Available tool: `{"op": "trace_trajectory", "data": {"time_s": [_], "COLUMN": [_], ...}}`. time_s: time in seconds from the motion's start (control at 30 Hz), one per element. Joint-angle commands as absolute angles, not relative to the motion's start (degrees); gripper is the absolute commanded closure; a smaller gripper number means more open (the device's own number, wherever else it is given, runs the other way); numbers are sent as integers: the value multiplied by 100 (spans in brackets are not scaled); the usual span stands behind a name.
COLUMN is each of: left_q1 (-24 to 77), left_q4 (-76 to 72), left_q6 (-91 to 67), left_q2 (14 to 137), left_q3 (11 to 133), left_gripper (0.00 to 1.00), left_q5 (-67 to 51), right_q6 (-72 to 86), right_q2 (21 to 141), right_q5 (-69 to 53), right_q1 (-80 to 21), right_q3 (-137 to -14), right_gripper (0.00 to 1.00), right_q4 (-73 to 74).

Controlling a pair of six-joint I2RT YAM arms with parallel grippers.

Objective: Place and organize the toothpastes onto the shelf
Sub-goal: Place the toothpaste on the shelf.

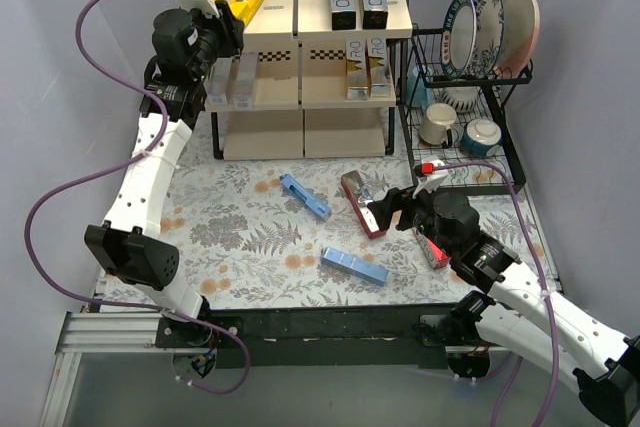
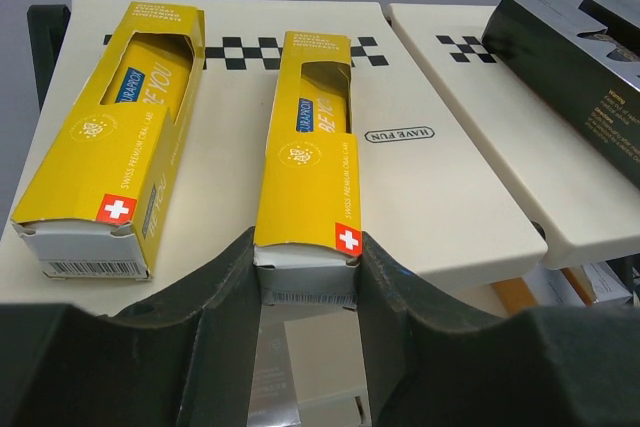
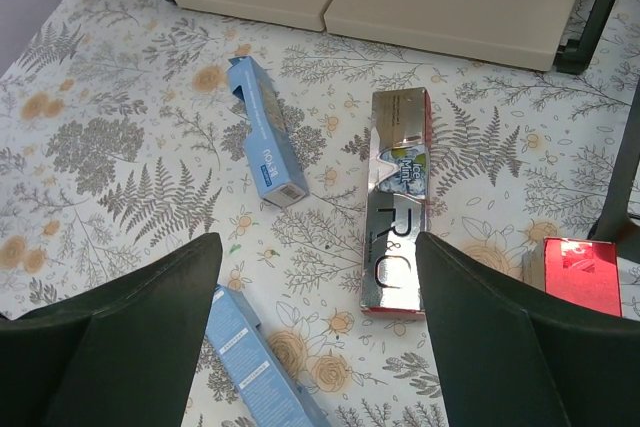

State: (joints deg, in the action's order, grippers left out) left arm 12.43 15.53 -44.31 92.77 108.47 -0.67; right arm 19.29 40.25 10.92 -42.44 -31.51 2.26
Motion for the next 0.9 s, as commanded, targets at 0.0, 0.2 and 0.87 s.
{"op": "trace_trajectory", "data": {"time_s": [0.0, 0.2, 0.87], "left_q1": [1222, 1248, 1310], "left_q4": [1565, 1486, 1380], "left_q6": [-4281, -4245, -4359], "left_q2": [8921, 8859, 8447], "left_q3": [10653, 10512, 10529], "left_gripper": [64, 67, 23], "left_q5": [104, 334, 185], "right_q6": [1907, 1907, 1881], "right_q2": [4025, 4060, 4034], "right_q5": [1046, 1046, 1037], "right_q1": [-4228, -4228, -4228], "right_q3": [-3164, -3147, -3138], "right_gripper": [14, 14, 14], "right_q4": [-158, -176, -158]}}
